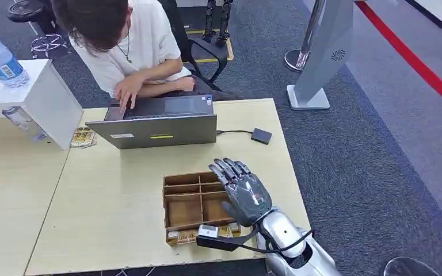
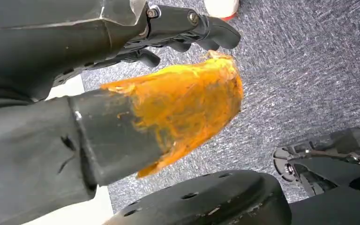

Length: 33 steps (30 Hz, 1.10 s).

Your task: Pass the card to the sensor for recognition and then transmit it.

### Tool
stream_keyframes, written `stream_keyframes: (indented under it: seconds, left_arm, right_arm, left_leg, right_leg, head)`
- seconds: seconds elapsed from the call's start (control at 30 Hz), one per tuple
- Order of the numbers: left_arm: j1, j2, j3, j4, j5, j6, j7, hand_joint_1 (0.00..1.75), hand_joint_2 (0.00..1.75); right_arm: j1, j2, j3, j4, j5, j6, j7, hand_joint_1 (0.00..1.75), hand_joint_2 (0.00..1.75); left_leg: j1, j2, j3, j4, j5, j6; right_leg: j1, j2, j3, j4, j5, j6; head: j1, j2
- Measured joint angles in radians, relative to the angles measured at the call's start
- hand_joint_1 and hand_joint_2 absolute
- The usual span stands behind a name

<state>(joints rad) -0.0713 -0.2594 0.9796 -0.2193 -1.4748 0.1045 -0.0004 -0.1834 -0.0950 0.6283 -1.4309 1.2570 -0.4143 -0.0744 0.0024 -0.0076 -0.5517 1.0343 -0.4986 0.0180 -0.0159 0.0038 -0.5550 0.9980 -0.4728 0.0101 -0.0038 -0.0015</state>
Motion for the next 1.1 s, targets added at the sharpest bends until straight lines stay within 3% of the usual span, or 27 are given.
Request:
stream_keyframes:
  seconds: [0.27, 0.43, 0.8, 0.87, 1.1]
  left_arm:
    - [0.0, 0.0, 0.0, 0.0, 0.0, 0.0, 0.0, 0.0, 0.0]
    - [0.0, 0.0, 0.0, 0.0, 0.0, 0.0, 0.0, 0.0, 0.0]
    - [0.0, 0.0, 0.0, 0.0, 0.0, 0.0, -0.001, 0.0, 0.0]
    - [0.0, 0.0, 0.0, 0.0, 0.0, 0.0, -0.001, 0.0, 0.0]
    - [0.0, 0.0, 0.0, 0.0, -0.001, 0.0, -0.001, 0.0, 0.0]
  right_arm:
    - [-0.001, 0.0, 0.0, 0.007, 0.002, 0.0, 0.001, 0.54, 1.75]
    - [-0.001, 0.0, 0.0, 0.013, 0.002, 0.0, 0.002, 0.68, 1.75]
    - [-0.001, 0.001, -0.003, 0.021, 0.003, 0.0, 0.006, 0.68, 1.75]
    - [-0.003, 0.006, -0.008, 0.037, 0.006, 0.0, 0.012, 0.8, 1.75]
    - [-0.004, 0.009, -0.015, 0.055, 0.009, -0.001, 0.013, 0.86, 1.75]
  left_leg:
    - [0.0, 0.0, 0.0, 0.0, 0.0, 0.0]
    - [0.0, 0.0, 0.0, 0.0, 0.0, 0.0]
    - [0.0, 0.0, 0.0, 0.0, 0.0, 0.0]
    - [0.0, 0.0, 0.0, 0.0, 0.0, 0.0]
    - [0.0, 0.0, 0.0, 0.0, 0.0, 0.0]
  right_leg:
    - [0.0, 0.0, 0.0, 0.0, 0.0, 0.0]
    - [0.0, 0.0, 0.0, 0.0, 0.0, 0.0]
    - [0.0, 0.0, 0.0, 0.0, 0.0, 0.0]
    - [0.0, 0.0, 0.0, 0.0, 0.0, 0.0]
    - [0.0, 0.0, 0.0, 0.0, 0.0, 0.0]
  head:
    - [0.0, 0.0]
    - [0.0, 0.0]
    - [0.0, 0.0]
    - [0.0, 0.0]
    - [0.0, 0.0]
